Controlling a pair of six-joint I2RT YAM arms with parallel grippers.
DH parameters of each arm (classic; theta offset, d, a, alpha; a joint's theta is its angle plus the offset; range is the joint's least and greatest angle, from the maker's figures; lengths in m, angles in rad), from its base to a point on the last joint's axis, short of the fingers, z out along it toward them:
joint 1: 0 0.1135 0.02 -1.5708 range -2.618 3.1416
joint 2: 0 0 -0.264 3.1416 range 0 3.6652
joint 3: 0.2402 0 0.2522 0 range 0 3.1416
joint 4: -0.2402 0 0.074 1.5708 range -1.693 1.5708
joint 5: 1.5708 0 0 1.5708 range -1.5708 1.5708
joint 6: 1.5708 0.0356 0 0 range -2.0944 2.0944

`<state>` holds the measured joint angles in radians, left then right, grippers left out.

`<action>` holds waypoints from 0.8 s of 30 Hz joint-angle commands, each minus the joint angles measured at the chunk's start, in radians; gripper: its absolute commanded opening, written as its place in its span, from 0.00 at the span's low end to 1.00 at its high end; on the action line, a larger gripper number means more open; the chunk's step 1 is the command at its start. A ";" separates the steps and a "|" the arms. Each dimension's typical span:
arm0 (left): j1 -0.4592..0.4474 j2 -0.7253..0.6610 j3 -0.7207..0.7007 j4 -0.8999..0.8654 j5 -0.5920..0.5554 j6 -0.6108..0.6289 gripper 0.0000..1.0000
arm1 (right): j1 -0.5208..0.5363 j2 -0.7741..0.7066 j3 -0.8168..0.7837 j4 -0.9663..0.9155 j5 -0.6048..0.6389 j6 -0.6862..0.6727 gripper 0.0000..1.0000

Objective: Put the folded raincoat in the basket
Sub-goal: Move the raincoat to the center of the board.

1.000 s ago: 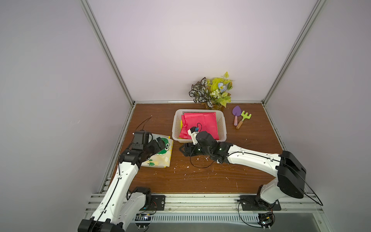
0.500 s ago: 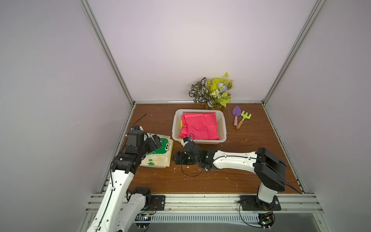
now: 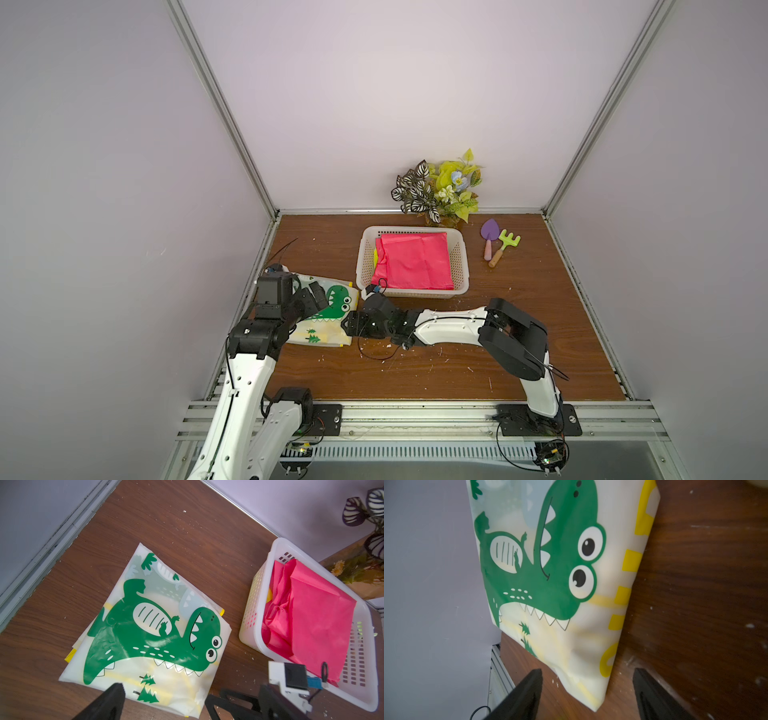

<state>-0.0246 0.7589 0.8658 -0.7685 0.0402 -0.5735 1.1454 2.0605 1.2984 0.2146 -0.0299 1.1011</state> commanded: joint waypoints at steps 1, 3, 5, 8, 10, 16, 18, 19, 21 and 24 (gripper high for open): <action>0.010 -0.044 -0.016 -0.025 0.000 -0.015 1.00 | 0.007 0.017 0.039 0.020 0.004 0.042 0.75; 0.011 -0.053 -0.024 -0.028 -0.001 -0.017 1.00 | 0.006 0.045 0.074 0.011 0.002 0.031 0.75; 0.011 -0.049 -0.026 -0.027 -0.001 -0.019 1.00 | 0.007 0.077 0.113 -0.009 -0.009 0.018 0.74; 0.010 -0.026 -0.009 -0.028 0.014 -0.019 1.00 | 0.005 0.118 0.143 0.005 -0.030 0.019 0.72; 0.010 -0.023 -0.004 -0.028 0.010 -0.017 1.00 | 0.007 0.136 0.154 0.021 -0.038 0.028 0.70; 0.010 -0.044 -0.014 -0.030 -0.029 -0.017 1.00 | 0.002 0.126 0.155 0.001 -0.016 0.009 0.58; 0.011 -0.038 -0.009 -0.030 -0.042 -0.014 1.00 | 0.000 0.110 0.141 -0.013 0.000 -0.003 0.51; 0.011 -0.032 -0.007 -0.031 -0.048 -0.014 1.00 | -0.001 0.102 0.127 -0.014 0.002 -0.006 0.47; 0.011 -0.018 -0.002 -0.031 -0.051 -0.020 1.00 | -0.002 0.084 0.099 -0.010 0.005 -0.013 0.38; 0.011 -0.006 -0.002 -0.029 -0.060 -0.039 1.00 | 0.000 0.052 0.051 -0.009 0.017 -0.020 0.26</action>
<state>-0.0246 0.7437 0.8532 -0.7765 0.0116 -0.5953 1.1488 2.1780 1.3823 0.2295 -0.0479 1.0946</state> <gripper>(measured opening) 0.999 0.275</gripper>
